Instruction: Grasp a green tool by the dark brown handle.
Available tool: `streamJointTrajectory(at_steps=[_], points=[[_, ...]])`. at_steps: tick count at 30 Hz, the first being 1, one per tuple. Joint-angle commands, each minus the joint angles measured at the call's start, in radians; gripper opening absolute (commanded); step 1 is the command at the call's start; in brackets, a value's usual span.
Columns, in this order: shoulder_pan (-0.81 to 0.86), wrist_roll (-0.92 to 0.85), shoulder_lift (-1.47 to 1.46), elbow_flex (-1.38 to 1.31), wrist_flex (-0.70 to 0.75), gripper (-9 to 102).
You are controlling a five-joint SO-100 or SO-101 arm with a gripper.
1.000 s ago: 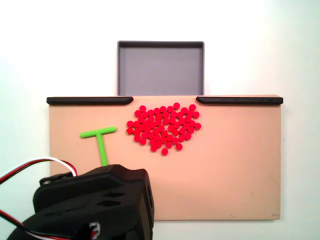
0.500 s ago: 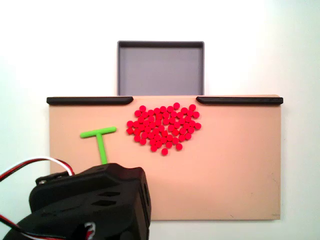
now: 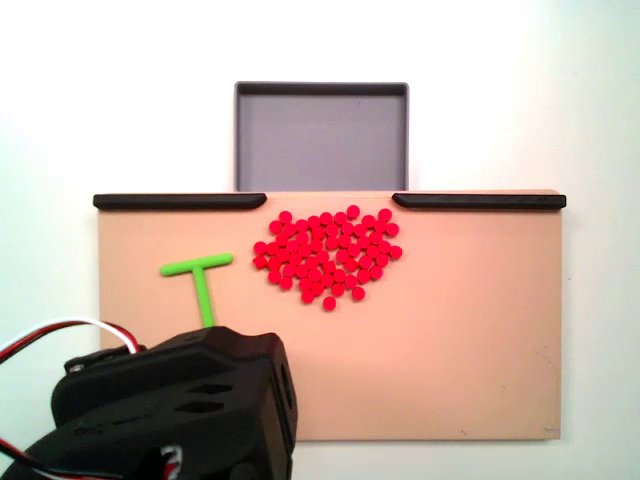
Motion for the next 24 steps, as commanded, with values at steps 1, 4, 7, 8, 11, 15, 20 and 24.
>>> streamJointTrajectory(at_steps=[1,4,7,8,11,15,20,24], points=[[-0.008,-0.006,0.003,-0.025,-0.005,12],[-0.008,-0.006,0.0,-0.025,-0.005,12],[-0.009,-0.006,-0.003,-0.025,-0.005,12],[-0.009,-0.006,-0.003,-0.025,-0.005,12],[-0.009,-0.006,-0.005,-0.025,-0.005,12],[-0.011,-0.003,-0.006,-0.025,-0.005,12],[-0.012,0.0,-0.006,-0.025,-0.005,12],[-0.012,0.003,-0.006,-0.025,-0.005,9]])
